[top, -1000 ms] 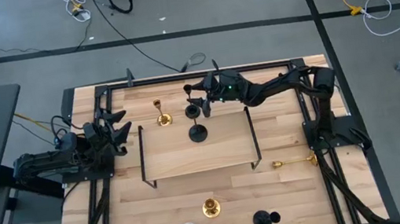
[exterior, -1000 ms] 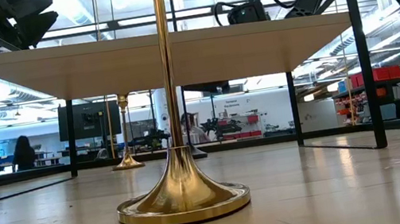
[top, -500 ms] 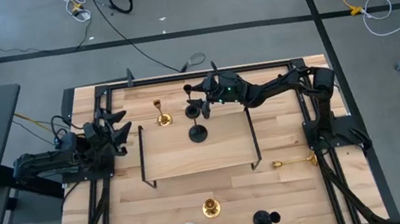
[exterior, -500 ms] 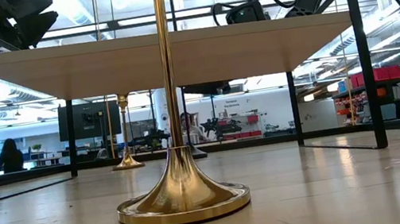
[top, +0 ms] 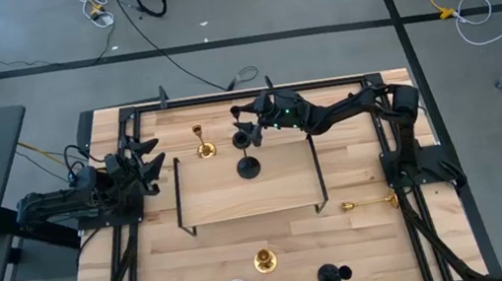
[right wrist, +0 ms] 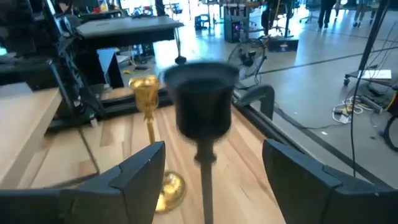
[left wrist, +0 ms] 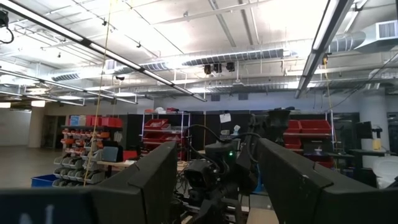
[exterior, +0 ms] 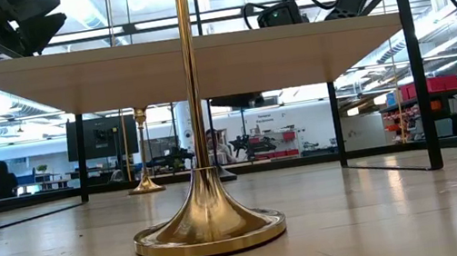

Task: Pick & Place candle stick holders
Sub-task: Put the top black candle holder aligned with the other black candle holder on the shelf

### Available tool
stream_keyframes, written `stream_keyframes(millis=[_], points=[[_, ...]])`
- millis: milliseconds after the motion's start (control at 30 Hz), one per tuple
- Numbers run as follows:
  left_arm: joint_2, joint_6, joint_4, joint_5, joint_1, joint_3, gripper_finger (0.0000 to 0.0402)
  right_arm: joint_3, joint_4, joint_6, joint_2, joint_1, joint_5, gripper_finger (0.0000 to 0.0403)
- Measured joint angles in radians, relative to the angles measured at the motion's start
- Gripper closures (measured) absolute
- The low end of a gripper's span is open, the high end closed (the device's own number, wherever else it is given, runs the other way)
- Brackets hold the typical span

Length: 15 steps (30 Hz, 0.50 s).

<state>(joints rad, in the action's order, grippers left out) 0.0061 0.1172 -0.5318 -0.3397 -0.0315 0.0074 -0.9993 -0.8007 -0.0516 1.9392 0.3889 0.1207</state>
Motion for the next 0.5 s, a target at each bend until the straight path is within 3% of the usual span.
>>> stream_keyframes(millis=[500], points=[[0.000,0.000,0.001,0.002,0.000,0.000,0.0179,-0.055,0.010,0.021,0.049,-0.006,0.000,0.0135]])
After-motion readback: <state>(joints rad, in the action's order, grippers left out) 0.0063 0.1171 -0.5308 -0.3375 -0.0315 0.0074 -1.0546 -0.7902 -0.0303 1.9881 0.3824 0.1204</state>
